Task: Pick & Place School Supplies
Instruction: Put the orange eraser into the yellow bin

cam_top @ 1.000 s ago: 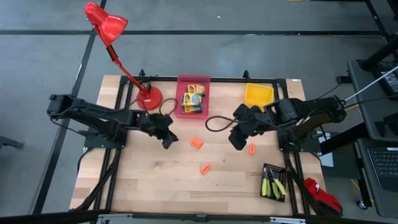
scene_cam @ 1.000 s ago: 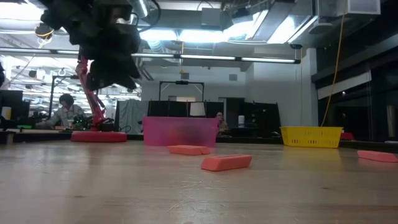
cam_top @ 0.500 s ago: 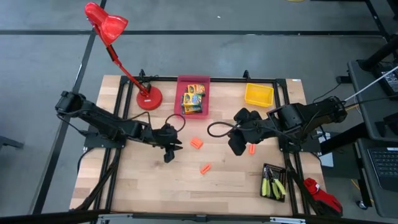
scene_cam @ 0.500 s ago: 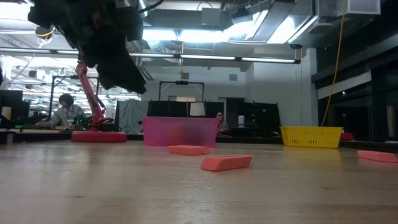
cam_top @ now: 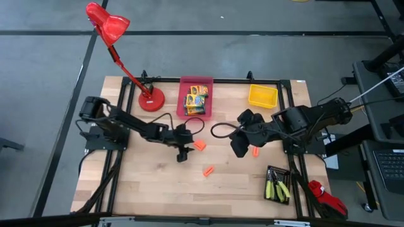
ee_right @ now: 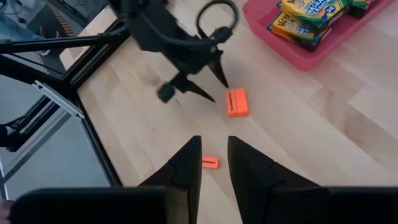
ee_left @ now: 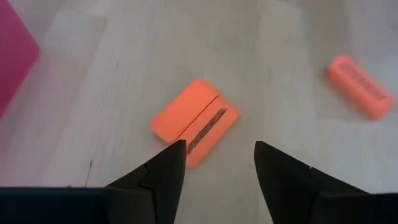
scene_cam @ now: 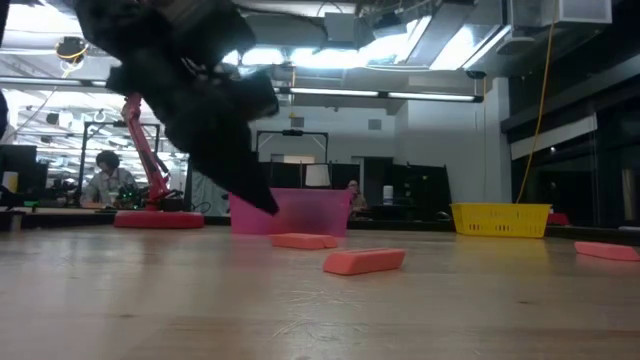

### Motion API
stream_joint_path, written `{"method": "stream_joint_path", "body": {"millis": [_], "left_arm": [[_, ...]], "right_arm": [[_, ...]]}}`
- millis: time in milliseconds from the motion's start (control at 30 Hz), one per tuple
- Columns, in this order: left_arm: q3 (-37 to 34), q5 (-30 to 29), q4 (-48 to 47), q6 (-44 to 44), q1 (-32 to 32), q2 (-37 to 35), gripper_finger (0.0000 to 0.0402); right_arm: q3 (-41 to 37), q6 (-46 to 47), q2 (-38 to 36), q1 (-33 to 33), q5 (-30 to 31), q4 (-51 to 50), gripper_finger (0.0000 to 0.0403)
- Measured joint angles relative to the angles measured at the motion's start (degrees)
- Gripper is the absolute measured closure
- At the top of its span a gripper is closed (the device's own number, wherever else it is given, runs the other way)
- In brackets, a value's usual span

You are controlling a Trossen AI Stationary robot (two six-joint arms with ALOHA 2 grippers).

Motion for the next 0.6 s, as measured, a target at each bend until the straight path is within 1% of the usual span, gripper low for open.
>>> {"method": "stream_joint_path", "body": {"millis": [100, 167, 300, 433, 600], "left_arm": [[0.0, 0.0, 0.8, -1.4, 0.9, 2.5, 0.0213], [0.0, 0.8, 0.5, -4.7, 1.7, 3.5, 0.0213], [-0.1, 5.1, 2.7, -12.1, 2.9, 4.1, 0.0213], [0.0, 10.7, 5.7, -18.0, 4.1, 4.0, 0.022], [-0.1, 11.6, 5.3, -21.2, 4.6, 4.0, 0.0236]], "right_arm": [[0.0, 1.6, 0.0, 1.1, 0.8, 0.1, 0.0324], [0.0, 2.7, 0.0, 1.7, 0.8, 0.2, 0.0324], [0.0, 4.7, 0.0, 2.9, 1.3, 0.4, 0.0324], [0.0, 6.5, 0.0, 4.4, 3.7, 0.6, 0.0324], [0.0, 6.9, 0.0, 5.7, 5.5, 0.6, 0.0324]]}}
